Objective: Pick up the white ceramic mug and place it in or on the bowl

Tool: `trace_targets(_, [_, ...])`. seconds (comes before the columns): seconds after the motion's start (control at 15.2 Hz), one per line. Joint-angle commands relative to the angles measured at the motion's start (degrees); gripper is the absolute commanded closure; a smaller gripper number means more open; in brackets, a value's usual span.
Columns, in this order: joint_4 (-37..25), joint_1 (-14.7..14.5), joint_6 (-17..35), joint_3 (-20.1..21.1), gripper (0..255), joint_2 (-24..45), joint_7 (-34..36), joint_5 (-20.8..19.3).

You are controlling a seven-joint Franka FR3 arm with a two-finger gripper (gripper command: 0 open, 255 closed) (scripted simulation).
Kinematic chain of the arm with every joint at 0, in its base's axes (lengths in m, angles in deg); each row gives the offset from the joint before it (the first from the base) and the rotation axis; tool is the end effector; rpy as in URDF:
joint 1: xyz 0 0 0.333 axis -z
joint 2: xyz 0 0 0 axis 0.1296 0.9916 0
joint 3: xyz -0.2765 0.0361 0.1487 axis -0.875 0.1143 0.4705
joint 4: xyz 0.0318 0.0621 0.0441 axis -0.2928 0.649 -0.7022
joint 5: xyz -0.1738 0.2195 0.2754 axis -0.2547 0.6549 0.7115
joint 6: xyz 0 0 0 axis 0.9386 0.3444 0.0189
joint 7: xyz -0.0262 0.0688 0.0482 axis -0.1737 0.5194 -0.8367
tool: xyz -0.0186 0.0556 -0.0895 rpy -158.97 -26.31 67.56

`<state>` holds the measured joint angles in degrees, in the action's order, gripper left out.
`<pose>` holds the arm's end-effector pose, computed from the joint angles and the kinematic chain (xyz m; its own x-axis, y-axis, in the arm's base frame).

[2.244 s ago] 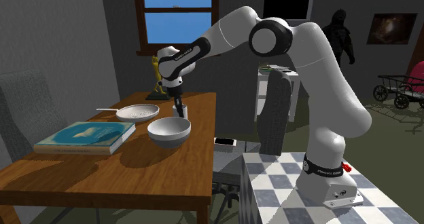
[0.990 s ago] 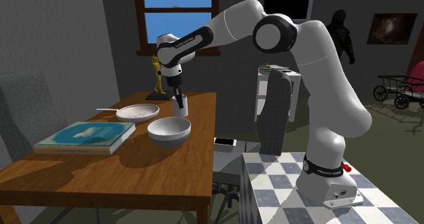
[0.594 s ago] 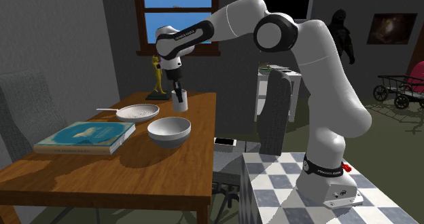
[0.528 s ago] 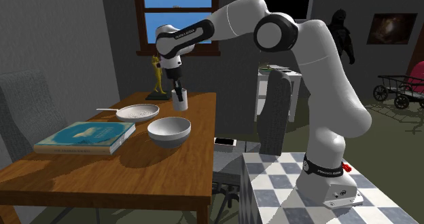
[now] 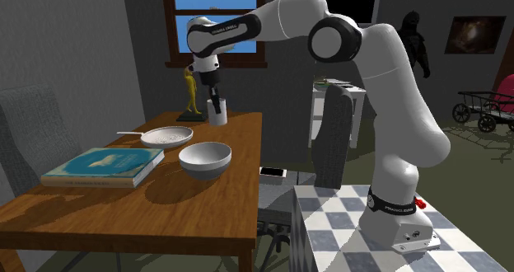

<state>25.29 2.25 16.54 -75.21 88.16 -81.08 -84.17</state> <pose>0.5983 -0.3131 0.4788 0.9637 0.2074 -0.1679 0.2145 -0.9764 0.0248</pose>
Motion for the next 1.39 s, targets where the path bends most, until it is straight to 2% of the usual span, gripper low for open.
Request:
trace_targets(0.0, [-1.6,0.2,-1.6,-0.1,255,0.0,-0.2,0.0])
trace_targets(0.26, [-4.4,0.5,-4.1,-0.1,255,0.3,-0.4,0.1])
trace_targets(0.66, [2.5,-6.1,-3.7,1.5,255,-5.9,7.0,-1.8])
trace_targets(1.12, [6.3,-12.9,-5.0,4.4,255,-10.4,16.3,-2.9])
trace_targets(1.32, [8.9,-13.0,-2.6,4.4,255,-10.6,16.5,-2.9])
